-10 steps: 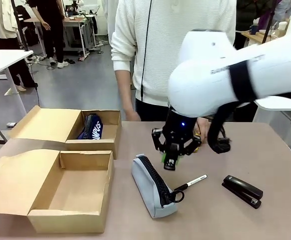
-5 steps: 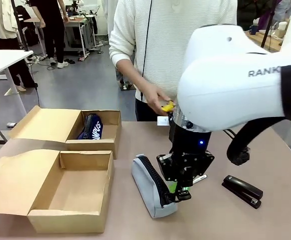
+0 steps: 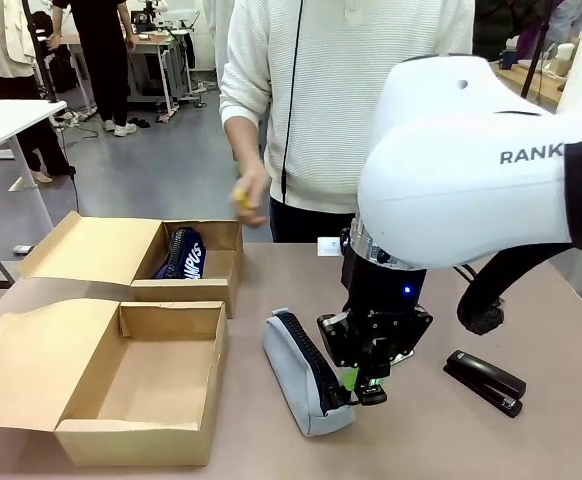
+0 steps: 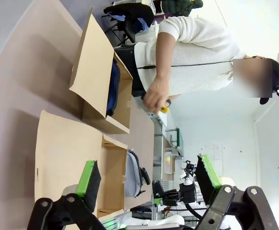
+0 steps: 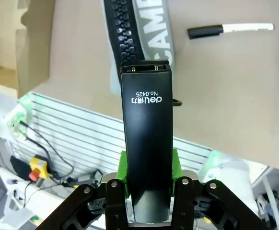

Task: Place items inside the box.
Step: Pick up a Pencil pouch or Stapler and place it inside the Mailer Box closest to the robot.

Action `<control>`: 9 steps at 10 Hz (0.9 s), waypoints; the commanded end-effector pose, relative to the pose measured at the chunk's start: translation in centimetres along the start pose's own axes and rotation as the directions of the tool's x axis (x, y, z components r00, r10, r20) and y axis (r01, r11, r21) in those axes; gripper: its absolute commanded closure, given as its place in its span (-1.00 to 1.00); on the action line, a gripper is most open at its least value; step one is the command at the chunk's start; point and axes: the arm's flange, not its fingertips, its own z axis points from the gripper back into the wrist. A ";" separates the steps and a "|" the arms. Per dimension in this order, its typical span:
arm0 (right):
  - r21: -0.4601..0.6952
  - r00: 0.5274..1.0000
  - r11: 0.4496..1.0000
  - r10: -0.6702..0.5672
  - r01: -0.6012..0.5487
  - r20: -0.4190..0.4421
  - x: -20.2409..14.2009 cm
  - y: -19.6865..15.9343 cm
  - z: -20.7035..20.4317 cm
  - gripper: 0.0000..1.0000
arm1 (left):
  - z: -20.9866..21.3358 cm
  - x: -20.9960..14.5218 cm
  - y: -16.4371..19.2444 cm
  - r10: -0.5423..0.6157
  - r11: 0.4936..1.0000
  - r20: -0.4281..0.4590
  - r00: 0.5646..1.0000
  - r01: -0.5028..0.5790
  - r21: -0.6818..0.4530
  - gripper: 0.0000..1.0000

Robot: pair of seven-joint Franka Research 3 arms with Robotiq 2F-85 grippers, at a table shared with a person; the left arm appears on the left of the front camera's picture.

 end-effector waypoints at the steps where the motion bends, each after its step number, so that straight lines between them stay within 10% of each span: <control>1: 0.103 0.999 0.995 0.011 -0.016 0.048 0.1 2.1 0.8 0.27 | -0.1 -0.1 -0.1 -0.021 1.000 0.007 1.000 0.021 -0.022 -1.00; 5: 0.365 0.993 0.926 -0.114 0.092 0.040 2.1 12.8 0.8 0.27 | -0.1 -0.1 -0.1 -0.021 1.000 0.007 1.000 0.021 -0.022 -1.00; 7: 0.312 0.987 0.942 -0.149 0.121 0.065 4.6 18.0 -2.3 0.27 | -0.1 -0.1 -0.1 -0.021 1.000 0.007 1.000 0.021 -0.022 -1.00; 8: 0.091 0.987 0.983 -0.161 0.159 0.006 4.8 17.1 -3.0 0.27 | -0.1 -0.1 -0.1 -0.021 1.000 0.007 1.000 0.021 -0.022 -1.00; 9: 0.359 0.991 0.928 -0.122 0.098 0.045 2.1 15.9 -0.8 0.27 | -0.1 -0.1 -0.1 -0.021 1.000 0.007 1.000 0.021 -0.022 -1.00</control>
